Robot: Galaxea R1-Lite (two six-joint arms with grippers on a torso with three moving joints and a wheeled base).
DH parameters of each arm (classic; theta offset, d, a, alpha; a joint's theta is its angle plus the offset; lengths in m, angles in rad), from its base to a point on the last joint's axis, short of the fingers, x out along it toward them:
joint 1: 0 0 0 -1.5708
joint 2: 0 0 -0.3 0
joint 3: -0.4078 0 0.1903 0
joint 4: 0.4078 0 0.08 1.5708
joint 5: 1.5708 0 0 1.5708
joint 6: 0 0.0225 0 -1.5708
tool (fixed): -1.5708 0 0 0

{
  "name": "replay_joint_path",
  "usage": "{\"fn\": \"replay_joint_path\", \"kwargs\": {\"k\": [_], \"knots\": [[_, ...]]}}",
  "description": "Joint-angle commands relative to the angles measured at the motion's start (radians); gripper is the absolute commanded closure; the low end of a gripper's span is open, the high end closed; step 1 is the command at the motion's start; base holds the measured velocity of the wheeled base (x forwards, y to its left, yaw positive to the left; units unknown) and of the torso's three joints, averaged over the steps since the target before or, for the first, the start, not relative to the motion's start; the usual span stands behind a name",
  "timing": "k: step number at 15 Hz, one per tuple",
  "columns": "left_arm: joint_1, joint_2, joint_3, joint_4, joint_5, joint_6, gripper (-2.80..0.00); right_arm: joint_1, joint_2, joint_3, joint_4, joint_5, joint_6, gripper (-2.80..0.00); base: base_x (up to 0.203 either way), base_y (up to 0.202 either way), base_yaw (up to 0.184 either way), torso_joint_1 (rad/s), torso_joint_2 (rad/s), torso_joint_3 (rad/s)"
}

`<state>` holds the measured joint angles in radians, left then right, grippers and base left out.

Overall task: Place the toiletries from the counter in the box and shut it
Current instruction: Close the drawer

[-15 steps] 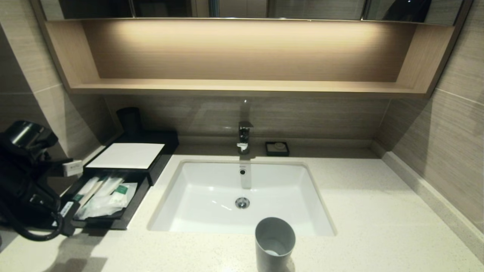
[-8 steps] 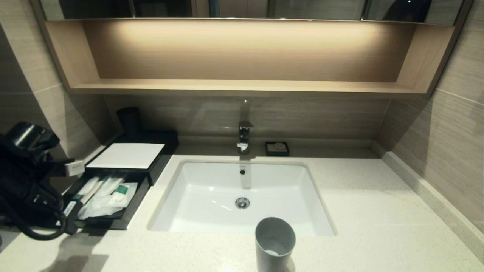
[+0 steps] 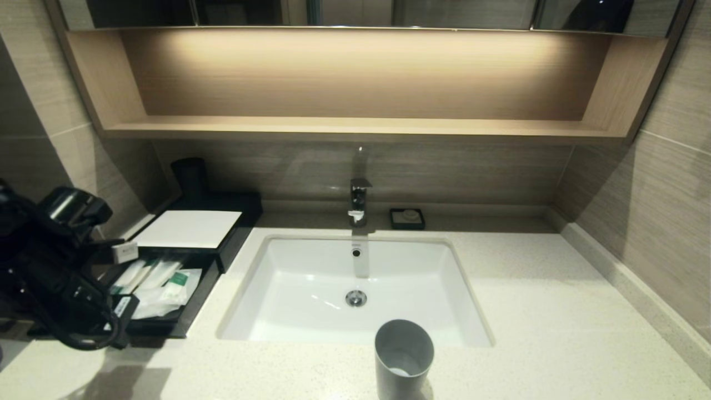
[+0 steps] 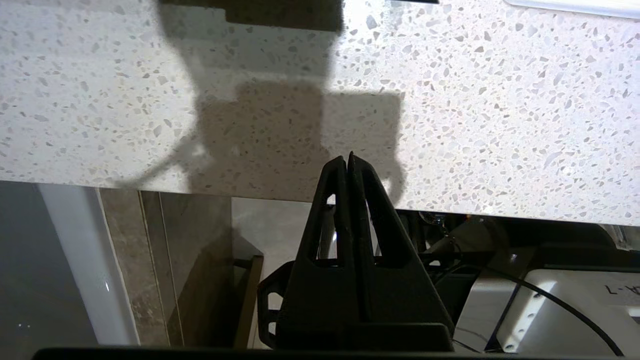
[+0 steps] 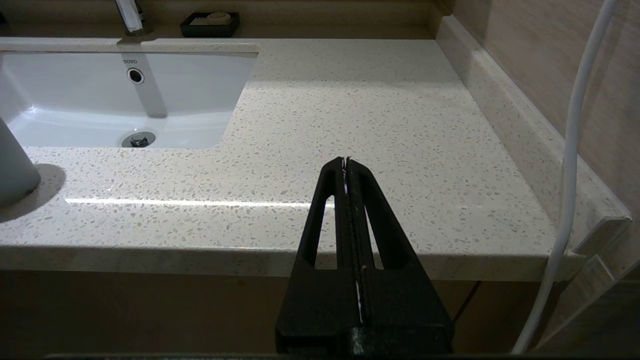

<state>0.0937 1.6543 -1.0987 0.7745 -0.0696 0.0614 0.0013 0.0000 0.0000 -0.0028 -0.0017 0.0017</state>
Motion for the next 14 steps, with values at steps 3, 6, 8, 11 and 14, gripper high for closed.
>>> {"fn": "replay_joint_path", "kwargs": {"k": [3, 6, 8, 11, 14], "knots": [[-0.038, 0.02, 0.01, 0.003, -0.001, -0.027, 0.0, 0.0, 0.0, 0.0, 0.0, 0.0, 0.0, 0.0, 0.0, 0.0, 0.0, 0.0, 0.0, 0.0], [-0.056, 0.022, 0.035, -0.016, -0.002, -0.052, 0.0, 0.0, 0.0, 0.001, 0.0, 0.0, 0.0, 0.0, 0.0, 0.0, 0.0, 0.0, 0.0, 0.0], [-0.062, 0.026, 0.082, -0.099, 0.0, -0.056, 0.0, 0.0, 0.0, 0.002, 0.0, 0.0, 0.0, 0.0, 0.0, 0.0, 0.0, 0.0, 0.0, 0.0], [-0.068, 0.027, 0.115, -0.15, 0.001, -0.057, 0.0, 0.0, 0.0, 0.001, 0.0, 0.0, 0.0, 0.0, 0.0, 0.0, 0.0, 0.0, 0.0, 0.0], [-0.065, 0.033, 0.115, -0.16, 0.002, -0.057, 0.0, 0.0, 0.0, 0.001, 0.0, 0.0, 0.0, 0.0, 0.0, 0.0, 0.0, 0.0, 0.0, 0.0]]}}
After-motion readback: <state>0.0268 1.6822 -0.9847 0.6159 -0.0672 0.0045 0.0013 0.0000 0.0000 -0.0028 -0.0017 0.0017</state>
